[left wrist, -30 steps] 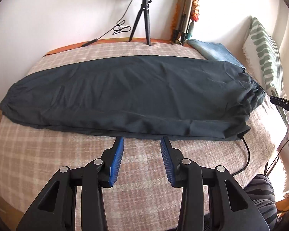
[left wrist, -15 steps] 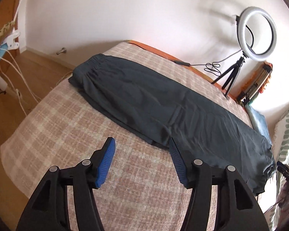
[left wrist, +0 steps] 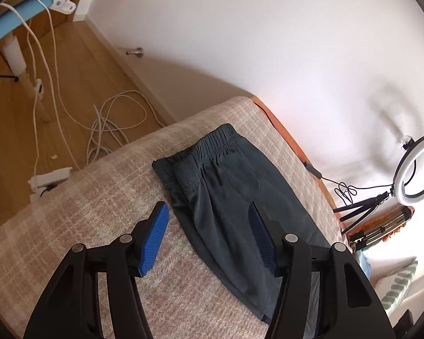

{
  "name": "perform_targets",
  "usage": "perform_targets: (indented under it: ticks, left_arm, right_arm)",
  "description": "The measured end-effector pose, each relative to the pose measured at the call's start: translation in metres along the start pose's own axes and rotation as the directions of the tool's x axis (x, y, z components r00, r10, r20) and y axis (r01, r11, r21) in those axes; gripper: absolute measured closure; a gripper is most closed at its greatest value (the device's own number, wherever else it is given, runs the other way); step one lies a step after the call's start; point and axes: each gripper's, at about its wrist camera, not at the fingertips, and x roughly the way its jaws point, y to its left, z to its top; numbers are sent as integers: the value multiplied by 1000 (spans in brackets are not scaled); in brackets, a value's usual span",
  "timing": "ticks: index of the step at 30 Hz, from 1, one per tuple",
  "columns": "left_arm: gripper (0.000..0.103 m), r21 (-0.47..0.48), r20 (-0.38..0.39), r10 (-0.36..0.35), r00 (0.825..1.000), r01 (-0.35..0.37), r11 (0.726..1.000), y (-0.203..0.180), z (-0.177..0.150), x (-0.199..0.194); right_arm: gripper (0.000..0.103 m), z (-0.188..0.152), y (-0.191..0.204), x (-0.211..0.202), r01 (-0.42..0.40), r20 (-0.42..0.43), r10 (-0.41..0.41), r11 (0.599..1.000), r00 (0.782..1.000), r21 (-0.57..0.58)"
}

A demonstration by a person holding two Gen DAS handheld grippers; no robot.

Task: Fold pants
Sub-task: 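Grasp the waistband with the left tool while the right tool moves over the pants, then grasp the waistband with the right tool beside the left tool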

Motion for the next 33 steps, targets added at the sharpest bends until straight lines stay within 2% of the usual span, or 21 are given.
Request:
perform_targets:
  ticks: [7, 11, 17, 19, 20, 22, 23, 28, 33]
  left_arm:
    - [45, -43, -5, 22, 1000, -22, 999, 20, 12, 16]
    - [45, -92, 26, -12, 1000, 14, 996, 28, 18, 20]
    - [48, -36, 52, 4, 999, -2, 999, 21, 19, 26]
    - [55, -22, 61, 24, 998, -23, 999, 20, 19, 28]
    - [69, -22, 61, 38, 997, -37, 999, 20, 19, 29]
    - [78, -17, 60, 41, 997, -40, 999, 21, 20, 30]
    - [86, 9, 65, 40, 997, -40, 999, 17, 20, 28]
    - [89, 204, 148, 80, 986, -110, 973, -15, 16, 16]
    - [90, 381, 218, 74, 973, -155, 912, -52, -2, 4]
  right_arm:
    - [42, 42, 37, 41, -58, -16, 57, 996, 998, -63]
    - [42, 59, 60, 57, -80, -22, 78, 990, 997, -116]
    - [42, 81, 81, 79, -110, -29, 107, 984, 994, -141]
    - [42, 87, 85, 87, -126, -38, 122, 983, 992, -134]
    - [42, 91, 86, 91, -134, -44, 129, 983, 991, -129]
    - [42, 96, 88, 100, -142, -57, 136, 983, 989, -117]
    - [42, 98, 89, 105, -146, -63, 139, 983, 988, -111]
    - [42, 111, 87, 121, -166, -83, 160, 984, 984, -63]
    - [42, 134, 82, 136, -208, -84, 208, 978, 974, 10]
